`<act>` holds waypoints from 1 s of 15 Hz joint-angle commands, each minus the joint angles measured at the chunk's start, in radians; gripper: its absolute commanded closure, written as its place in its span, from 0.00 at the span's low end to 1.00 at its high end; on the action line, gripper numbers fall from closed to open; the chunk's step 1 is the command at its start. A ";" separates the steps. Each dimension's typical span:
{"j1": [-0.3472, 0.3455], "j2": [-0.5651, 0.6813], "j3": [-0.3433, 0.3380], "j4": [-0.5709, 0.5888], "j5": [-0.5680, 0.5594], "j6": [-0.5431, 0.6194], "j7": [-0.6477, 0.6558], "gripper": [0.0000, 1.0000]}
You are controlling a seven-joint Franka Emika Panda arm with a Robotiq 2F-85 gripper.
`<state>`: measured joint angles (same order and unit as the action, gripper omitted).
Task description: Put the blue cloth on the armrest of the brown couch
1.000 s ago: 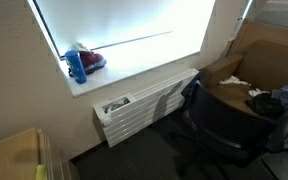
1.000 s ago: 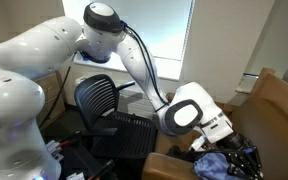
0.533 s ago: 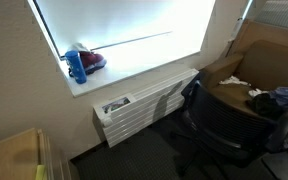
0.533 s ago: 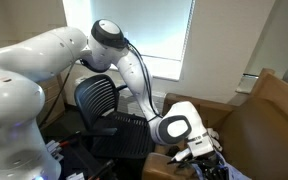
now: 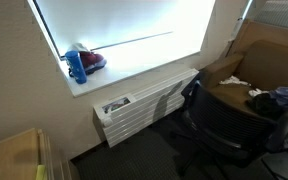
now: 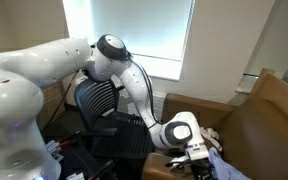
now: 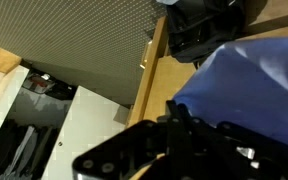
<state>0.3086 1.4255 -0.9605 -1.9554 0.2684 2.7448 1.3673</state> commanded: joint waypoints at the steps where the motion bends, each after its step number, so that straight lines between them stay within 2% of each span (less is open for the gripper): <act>1: -0.049 0.022 0.009 0.087 -0.074 -0.079 0.034 1.00; 2: -0.052 0.041 0.002 0.109 -0.095 -0.096 0.053 1.00; 3: -0.046 0.060 -0.008 0.119 -0.107 -0.103 0.087 0.74; 4: -0.040 0.010 0.009 0.074 -0.112 -0.072 0.075 0.98; 6: -0.045 0.031 0.006 0.094 -0.124 -0.082 0.098 0.86; 7: -0.045 0.037 0.005 0.098 -0.124 -0.082 0.100 0.77; 8: -0.045 0.038 0.005 0.099 -0.124 -0.083 0.100 0.49; 9: -0.066 -0.027 0.033 0.087 -0.099 -0.057 0.082 0.49; 11: -0.046 -0.134 0.054 0.028 -0.076 -0.034 0.067 0.38; 13: -0.010 -0.231 0.042 -0.044 -0.073 0.014 0.055 0.24; 14: 0.035 -0.270 0.010 -0.107 -0.036 0.068 0.032 0.18; 15: 0.043 -0.321 0.000 -0.137 -0.066 0.118 0.058 0.10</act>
<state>0.3031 1.2963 -0.9448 -1.9291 0.2106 2.7424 1.4507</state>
